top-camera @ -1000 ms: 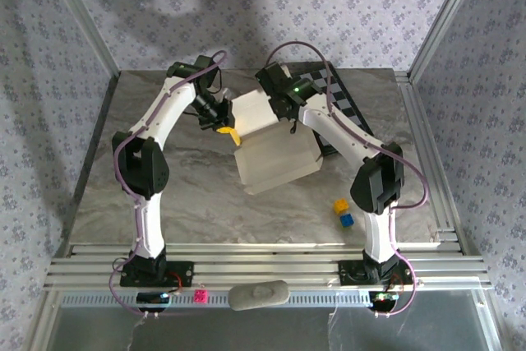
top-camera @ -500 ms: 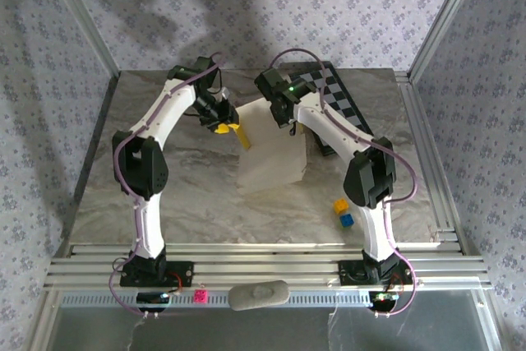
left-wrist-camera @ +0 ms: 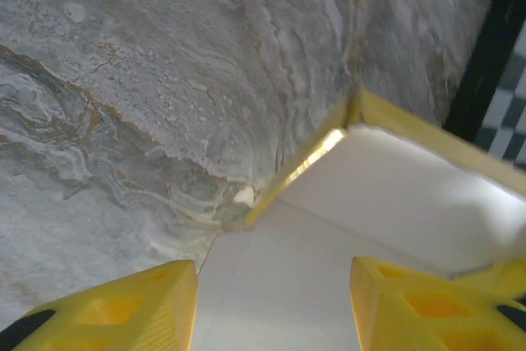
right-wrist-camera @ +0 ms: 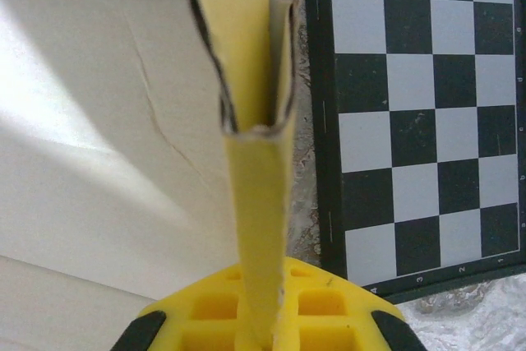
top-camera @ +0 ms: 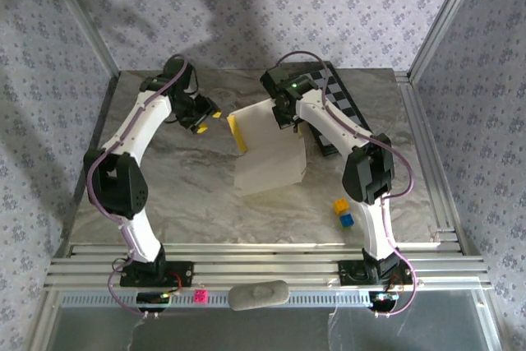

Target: Fold the paper box

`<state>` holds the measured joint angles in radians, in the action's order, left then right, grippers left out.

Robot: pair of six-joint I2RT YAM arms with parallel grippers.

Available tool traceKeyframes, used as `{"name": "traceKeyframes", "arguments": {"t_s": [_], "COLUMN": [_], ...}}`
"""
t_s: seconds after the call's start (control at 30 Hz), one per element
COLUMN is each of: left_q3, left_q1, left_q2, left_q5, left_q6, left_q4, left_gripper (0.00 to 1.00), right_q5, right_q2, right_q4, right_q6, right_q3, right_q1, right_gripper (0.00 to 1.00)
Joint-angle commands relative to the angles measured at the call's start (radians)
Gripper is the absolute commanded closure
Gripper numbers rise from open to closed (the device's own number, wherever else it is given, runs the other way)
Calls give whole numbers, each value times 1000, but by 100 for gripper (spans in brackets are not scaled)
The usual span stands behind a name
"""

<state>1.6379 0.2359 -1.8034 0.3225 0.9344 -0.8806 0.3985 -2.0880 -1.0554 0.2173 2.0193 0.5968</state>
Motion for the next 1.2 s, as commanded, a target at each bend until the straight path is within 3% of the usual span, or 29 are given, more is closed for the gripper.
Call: {"name": "traceKeyframes", "arguments": {"t_s": [0.0, 0.13, 0.33, 0.63, 1.17], "left_q3": [-41, 18, 95, 69, 24], "left_q1": [2, 0, 3, 12, 40], "left_q2": [-26, -103, -200, -237, -236], "left_q5": [43, 50, 77, 114, 146], "left_q6": [223, 260, 248, 255, 290], "left_q4": [195, 243, 209, 259, 317], "left_gripper": [47, 41, 41, 42, 63], "right_q5": [-27, -31, -35, -52, -49], "right_q2": [-6, 1, 4, -7, -20], "right_q4": [9, 29, 46, 56, 63], "right_q6": [14, 9, 2, 2, 7], "right_q3": [-13, -35, -54, -51, -51], "right_q1": [-2, -2, -1, 1, 8], "right_gripper": [100, 100, 100, 100, 100]}}
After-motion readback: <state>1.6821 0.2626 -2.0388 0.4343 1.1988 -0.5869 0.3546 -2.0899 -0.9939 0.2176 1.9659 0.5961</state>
